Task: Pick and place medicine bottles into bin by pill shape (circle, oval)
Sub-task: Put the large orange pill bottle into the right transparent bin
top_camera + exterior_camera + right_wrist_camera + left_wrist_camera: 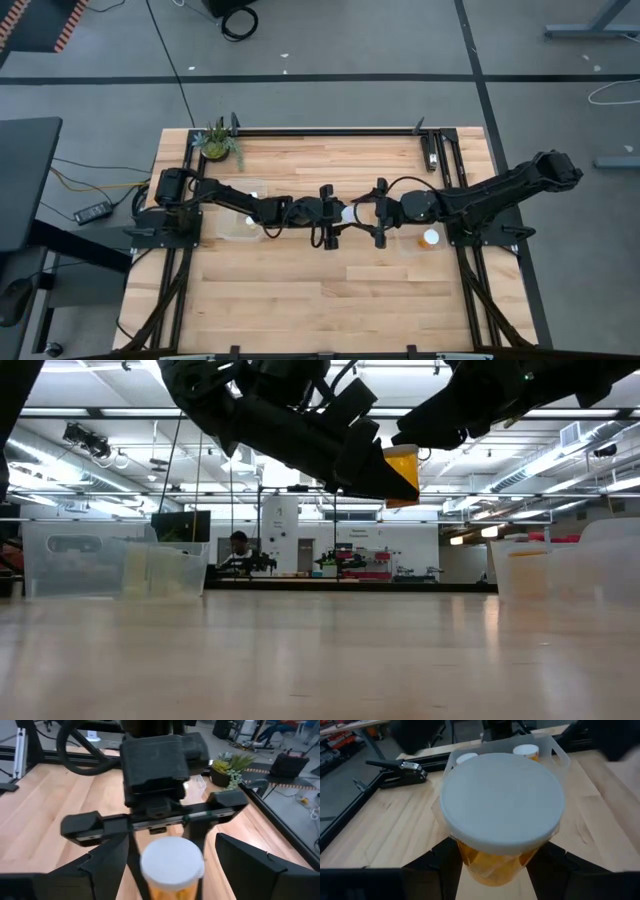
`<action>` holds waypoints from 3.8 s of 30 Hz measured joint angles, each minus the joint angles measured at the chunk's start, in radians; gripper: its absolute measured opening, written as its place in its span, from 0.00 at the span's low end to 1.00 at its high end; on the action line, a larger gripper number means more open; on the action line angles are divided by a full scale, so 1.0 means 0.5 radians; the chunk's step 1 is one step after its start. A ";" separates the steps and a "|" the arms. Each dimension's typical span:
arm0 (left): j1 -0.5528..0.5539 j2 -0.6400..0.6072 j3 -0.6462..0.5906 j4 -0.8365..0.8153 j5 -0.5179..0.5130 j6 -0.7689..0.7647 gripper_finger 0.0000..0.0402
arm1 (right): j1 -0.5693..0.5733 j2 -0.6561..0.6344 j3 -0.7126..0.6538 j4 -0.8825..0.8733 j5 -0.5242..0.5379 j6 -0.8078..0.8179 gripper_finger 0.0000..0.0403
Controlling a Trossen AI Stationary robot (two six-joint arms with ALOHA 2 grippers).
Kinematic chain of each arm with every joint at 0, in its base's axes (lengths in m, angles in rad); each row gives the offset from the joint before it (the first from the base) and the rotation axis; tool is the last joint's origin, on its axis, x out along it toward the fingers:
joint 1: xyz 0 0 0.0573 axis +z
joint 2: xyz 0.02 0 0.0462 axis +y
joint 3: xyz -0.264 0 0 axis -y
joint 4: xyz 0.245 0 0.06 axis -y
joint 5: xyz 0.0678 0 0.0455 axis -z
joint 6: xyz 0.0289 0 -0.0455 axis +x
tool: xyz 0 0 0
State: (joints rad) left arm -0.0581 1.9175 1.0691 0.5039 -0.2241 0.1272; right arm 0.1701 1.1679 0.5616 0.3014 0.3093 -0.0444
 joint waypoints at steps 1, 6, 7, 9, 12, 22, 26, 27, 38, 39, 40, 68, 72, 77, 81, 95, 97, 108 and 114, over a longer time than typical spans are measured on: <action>0.006 0.000 0.000 0.004 0.000 0.000 0.49 | -0.010 0.002 0.014 -0.021 -0.009 0.016 0.76; 0.053 0.000 0.000 0.003 0.001 -0.009 0.50 | -0.062 0.042 0.210 -0.301 -0.008 0.055 0.76; 0.064 0.000 0.000 -0.012 0.000 -0.022 0.50 | -0.074 0.059 0.260 -0.391 -0.012 0.073 0.76; 0.076 0.000 0.000 -0.051 0.000 -0.046 0.50 | -0.095 0.133 0.371 -0.566 -0.016 0.116 0.76; 0.081 0.000 0.000 -0.106 -0.001 -0.075 0.49 | -0.117 0.279 0.515 -0.815 -0.028 0.144 0.76; 0.055 0.000 -0.001 -0.268 0.000 -0.089 0.49 | -0.115 0.460 0.670 -0.935 -0.025 0.070 0.76; 0.053 0.000 -0.001 -0.289 0.001 -0.090 0.49 | -0.113 0.460 0.667 -0.999 -0.031 0.083 0.76; 0.053 0.000 -0.001 -0.286 0.001 -0.090 0.49 | -0.113 0.462 0.666 -1.011 -0.032 0.084 0.76; 0.049 0.000 0.067 -0.389 0.002 -0.091 0.49 | -0.113 0.548 0.663 -1.017 -0.075 0.104 0.76; 0.050 0.000 0.067 -0.389 0.001 -0.091 0.50 | -0.113 0.548 0.663 -1.023 -0.073 0.104 0.75; 0.050 0.000 0.067 -0.395 0.001 -0.091 0.50 | -0.114 0.548 0.663 -1.021 -0.066 0.104 0.74; 0.054 0.000 0.067 -0.460 -0.001 -0.077 0.70 | -0.101 0.363 0.663 -1.265 0.009 0.180 0.54; 0.055 0.000 0.067 -0.471 -0.001 -0.089 0.71 | -0.064 0.305 0.663 -1.390 0.009 0.251 0.56; 0.054 0.000 0.067 -0.500 0.000 -0.105 0.69 | 0.012 0.241 0.662 -1.539 0.009 0.339 0.56; 0.054 0.000 0.067 -0.538 0.000 -0.112 0.67 | 0.097 0.143 0.662 -1.736 0.008 0.476 0.56; 0.052 0.000 0.067 -0.548 0.000 -0.127 0.59 | 0.400 -0.206 0.636 -2.314 0.233 1.070 0.56; 0.052 0.000 0.067 -0.552 0.000 -0.127 0.58 | 0.442 -0.249 0.583 -2.322 0.275 1.119 0.56; 0.052 0.000 0.067 -0.572 0.001 -0.126 0.57 | 0.495 -0.636 0.092 -2.206 0.315 1.457 0.56; 0.052 0.000 0.067 -0.572 0.001 -0.125 0.56 | 0.495 -0.719 -0.115 -2.150 0.309 1.664 0.56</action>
State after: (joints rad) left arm -0.0322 1.9175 1.1027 0.2180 -0.2237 0.0647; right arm 0.4176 0.8085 0.5042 -0.7738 0.4636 0.7876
